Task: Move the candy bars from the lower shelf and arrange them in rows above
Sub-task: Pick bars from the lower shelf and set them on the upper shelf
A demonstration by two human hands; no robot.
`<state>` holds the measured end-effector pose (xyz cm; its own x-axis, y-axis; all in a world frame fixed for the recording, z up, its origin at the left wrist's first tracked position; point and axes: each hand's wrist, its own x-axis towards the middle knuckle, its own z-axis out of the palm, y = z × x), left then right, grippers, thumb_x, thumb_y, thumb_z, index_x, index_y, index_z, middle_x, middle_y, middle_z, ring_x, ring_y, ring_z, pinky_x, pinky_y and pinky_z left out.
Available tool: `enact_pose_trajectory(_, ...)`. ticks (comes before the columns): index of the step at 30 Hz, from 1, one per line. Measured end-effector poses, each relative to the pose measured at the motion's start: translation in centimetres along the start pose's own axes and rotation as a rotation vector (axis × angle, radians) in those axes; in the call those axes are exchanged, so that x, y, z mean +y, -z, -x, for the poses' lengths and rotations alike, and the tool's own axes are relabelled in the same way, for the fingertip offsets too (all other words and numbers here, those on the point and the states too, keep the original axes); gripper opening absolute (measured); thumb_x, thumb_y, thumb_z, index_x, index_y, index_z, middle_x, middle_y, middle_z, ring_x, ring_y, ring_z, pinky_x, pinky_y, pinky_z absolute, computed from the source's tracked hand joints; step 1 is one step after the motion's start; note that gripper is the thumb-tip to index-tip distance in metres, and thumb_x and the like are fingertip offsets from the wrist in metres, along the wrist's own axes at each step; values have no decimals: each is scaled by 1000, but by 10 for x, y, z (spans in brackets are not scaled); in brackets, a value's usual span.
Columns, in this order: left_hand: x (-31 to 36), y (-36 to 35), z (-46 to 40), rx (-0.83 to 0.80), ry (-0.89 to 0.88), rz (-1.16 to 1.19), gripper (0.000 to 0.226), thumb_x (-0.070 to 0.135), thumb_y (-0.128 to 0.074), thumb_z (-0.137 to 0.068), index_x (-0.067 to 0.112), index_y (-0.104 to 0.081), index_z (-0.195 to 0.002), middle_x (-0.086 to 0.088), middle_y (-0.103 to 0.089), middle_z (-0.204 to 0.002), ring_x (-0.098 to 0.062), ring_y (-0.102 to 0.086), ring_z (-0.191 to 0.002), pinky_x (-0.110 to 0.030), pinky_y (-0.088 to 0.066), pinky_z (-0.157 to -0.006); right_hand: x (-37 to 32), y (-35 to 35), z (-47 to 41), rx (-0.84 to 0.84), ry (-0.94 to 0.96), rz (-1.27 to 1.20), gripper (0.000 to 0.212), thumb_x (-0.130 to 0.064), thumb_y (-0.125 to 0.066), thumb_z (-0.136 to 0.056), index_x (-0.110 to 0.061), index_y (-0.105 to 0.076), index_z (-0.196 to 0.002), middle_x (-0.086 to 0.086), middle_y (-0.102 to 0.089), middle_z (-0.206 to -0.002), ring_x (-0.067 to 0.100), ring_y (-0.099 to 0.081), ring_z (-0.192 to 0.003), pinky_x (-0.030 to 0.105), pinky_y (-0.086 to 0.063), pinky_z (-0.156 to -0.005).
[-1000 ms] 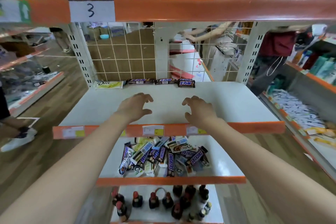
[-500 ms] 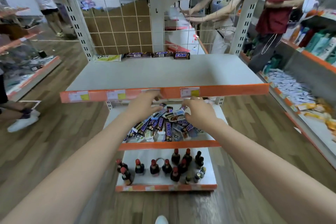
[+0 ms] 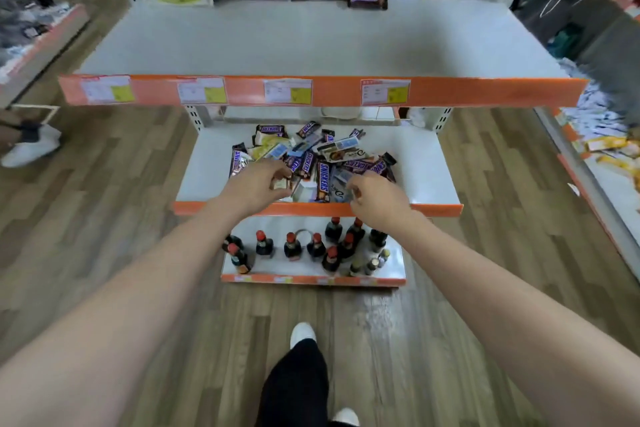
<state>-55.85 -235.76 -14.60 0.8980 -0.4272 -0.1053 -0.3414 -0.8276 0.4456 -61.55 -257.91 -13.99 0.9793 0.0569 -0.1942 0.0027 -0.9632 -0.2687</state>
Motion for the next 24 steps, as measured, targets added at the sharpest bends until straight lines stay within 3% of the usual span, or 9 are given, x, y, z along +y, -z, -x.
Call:
enact_pose_trajectory(12, -56, -58, -50, -131, 119, -5, 35, 32, -63, -87, 19, -55, -118, 1, -55, -114, -20, -55, -98, -41, -47, -87, 32, -62, -67, -106, -29, 33, 45, -17, -54, -88, -22, -46, -131, 6, -53, -124, 29, -55, -109, 39, -48, -82)
enact_pose_trajectory(15, -73, -77, -67, -135, 116, 2, 36, 29, -66, -85, 16, -56, -117, -5, -58, -114, -24, -57, -99, -42, -47, -88, 41, -71, -94, -130, -31, 46, 41, -13, -53, -87, -22, -50, -127, 6, -51, -129, 29, -55, -110, 39, -47, -83)
enact_pose_trajectory(19, -91, -96, -87, -122, 197, -13, 38, 31, -66, -85, 16, -56, -118, -5, -59, -115, -25, -60, -95, -41, -50, -85, 53, -89, -127, -115, -4, 36, 26, -10, -51, -86, -20, -54, -109, 6, -53, -118, 28, -55, -105, 36, -45, -81)
enact_pose_trajectory(22, -99, -107, -101, -126, 268, -102, 40, 37, -60, -88, 21, -51, -123, 1, -56, -120, -22, -62, -90, -39, -52, -78, 62, -107, -149, -47, 25, 66, 25, -13, -49, -89, -15, -55, -113, 5, -54, -114, 28, -54, -103, 32, -43, -76)
enact_pose_trajectory(24, -104, -114, -111, -124, 288, -177, 40, 41, -56, -89, 23, -49, -125, 3, -54, -122, -20, -61, -93, -35, -52, -73, 65, -112, -165, -32, 14, 65, 24, -17, -48, -91, -16, -54, -114, 4, -54, -114, 26, -52, -107, 35, -44, -81)
